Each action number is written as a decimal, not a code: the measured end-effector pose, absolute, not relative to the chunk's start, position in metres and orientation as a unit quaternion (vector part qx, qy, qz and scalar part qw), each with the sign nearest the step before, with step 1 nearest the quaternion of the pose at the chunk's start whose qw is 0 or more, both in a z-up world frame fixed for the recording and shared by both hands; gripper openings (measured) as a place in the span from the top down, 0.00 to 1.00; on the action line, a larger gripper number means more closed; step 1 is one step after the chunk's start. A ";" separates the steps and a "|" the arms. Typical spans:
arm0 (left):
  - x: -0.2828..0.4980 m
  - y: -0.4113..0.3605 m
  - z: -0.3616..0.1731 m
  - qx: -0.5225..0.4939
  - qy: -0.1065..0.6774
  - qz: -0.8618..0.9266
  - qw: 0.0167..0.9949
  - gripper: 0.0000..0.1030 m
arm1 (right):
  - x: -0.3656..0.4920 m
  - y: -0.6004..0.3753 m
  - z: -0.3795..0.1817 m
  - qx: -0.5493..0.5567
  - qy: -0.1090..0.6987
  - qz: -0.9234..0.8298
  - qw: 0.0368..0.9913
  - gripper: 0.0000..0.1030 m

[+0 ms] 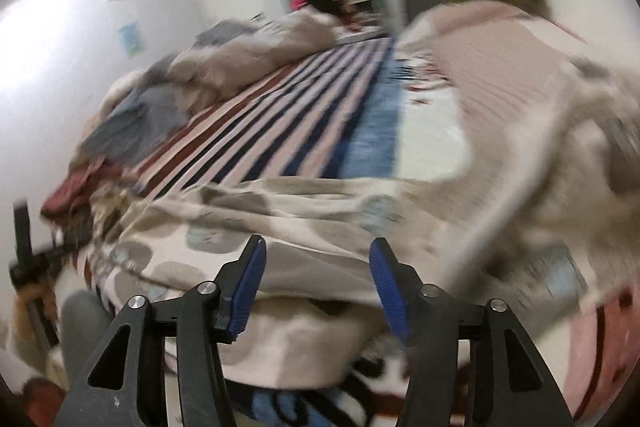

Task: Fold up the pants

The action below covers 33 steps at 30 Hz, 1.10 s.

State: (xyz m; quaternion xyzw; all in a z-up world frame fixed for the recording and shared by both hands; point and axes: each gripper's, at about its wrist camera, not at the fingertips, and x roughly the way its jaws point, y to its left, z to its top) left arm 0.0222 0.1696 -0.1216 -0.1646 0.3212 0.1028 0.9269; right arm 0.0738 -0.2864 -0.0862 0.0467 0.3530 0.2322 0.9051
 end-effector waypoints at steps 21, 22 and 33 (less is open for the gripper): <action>0.121 0.166 -0.102 -0.065 0.337 -0.018 0.939 0.35 | 0.152 -0.012 -0.132 -0.218 0.416 0.507 0.723 0.68; 0.122 0.164 -0.101 -0.055 0.338 -0.021 0.939 0.35 | 0.152 -0.011 -0.134 -0.222 0.418 0.505 0.721 0.73; 0.156 0.160 -0.119 0.065 0.447 -0.084 0.888 0.45 | 0.150 -0.034 -0.122 -0.172 0.414 0.500 0.741 0.97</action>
